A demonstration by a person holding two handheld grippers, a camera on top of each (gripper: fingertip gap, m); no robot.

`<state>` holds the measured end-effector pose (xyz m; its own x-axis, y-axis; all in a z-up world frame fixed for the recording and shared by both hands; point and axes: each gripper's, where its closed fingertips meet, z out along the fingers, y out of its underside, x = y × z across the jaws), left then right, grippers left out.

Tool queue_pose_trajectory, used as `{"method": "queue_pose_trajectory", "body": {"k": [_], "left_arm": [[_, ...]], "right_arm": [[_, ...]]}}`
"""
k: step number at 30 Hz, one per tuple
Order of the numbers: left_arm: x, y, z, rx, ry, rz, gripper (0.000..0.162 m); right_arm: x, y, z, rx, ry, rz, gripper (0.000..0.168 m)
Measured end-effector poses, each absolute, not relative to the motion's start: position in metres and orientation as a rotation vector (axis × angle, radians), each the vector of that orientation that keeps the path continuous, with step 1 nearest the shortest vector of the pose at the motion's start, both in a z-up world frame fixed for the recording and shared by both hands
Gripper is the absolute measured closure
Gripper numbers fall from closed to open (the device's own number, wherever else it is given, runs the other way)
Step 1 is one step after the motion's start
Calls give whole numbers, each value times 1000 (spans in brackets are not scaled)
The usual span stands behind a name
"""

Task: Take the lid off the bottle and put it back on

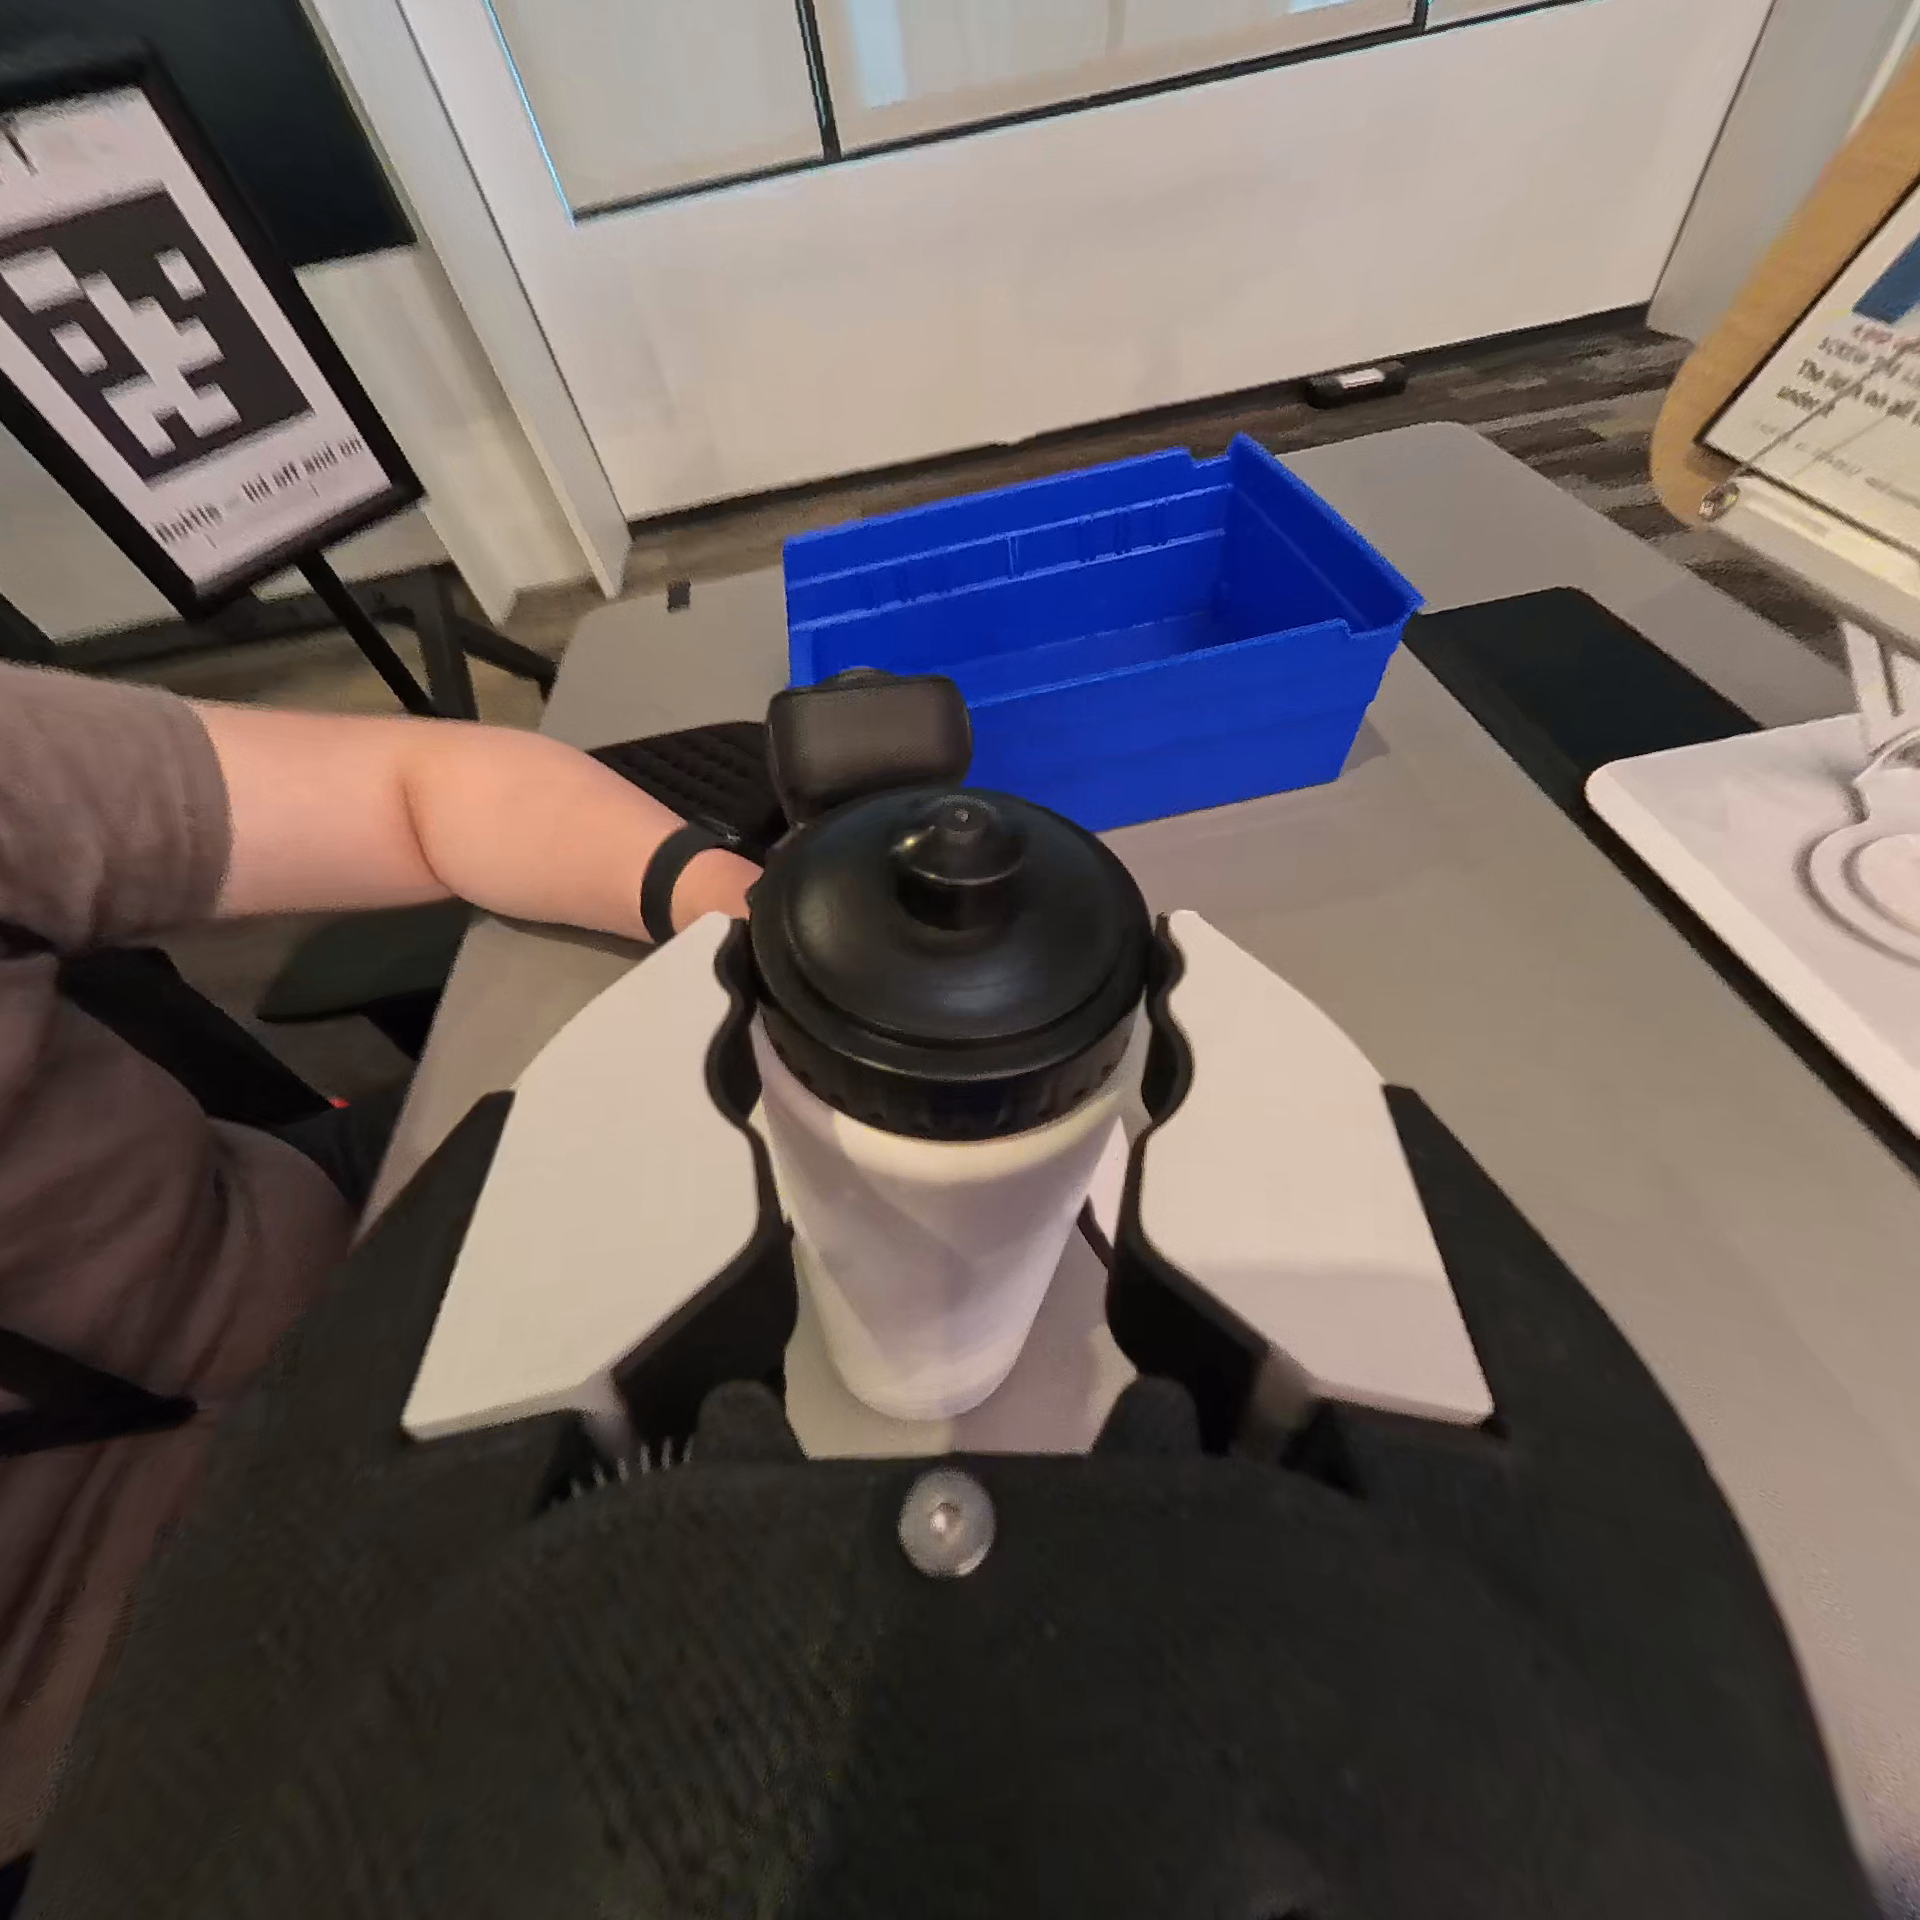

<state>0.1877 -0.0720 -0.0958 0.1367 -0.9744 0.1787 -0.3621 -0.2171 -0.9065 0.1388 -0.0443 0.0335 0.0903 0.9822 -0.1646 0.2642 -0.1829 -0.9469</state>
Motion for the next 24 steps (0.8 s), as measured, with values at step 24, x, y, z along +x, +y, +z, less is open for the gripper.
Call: {"method": "queue_pose_trajectory", "body": {"k": [24], "left_arm": [[186, -112, -80, -1932, 1266, -1499, 61]], "right_arm": [[144, -28, 42, -1660, -966, 1608, 93]]}}
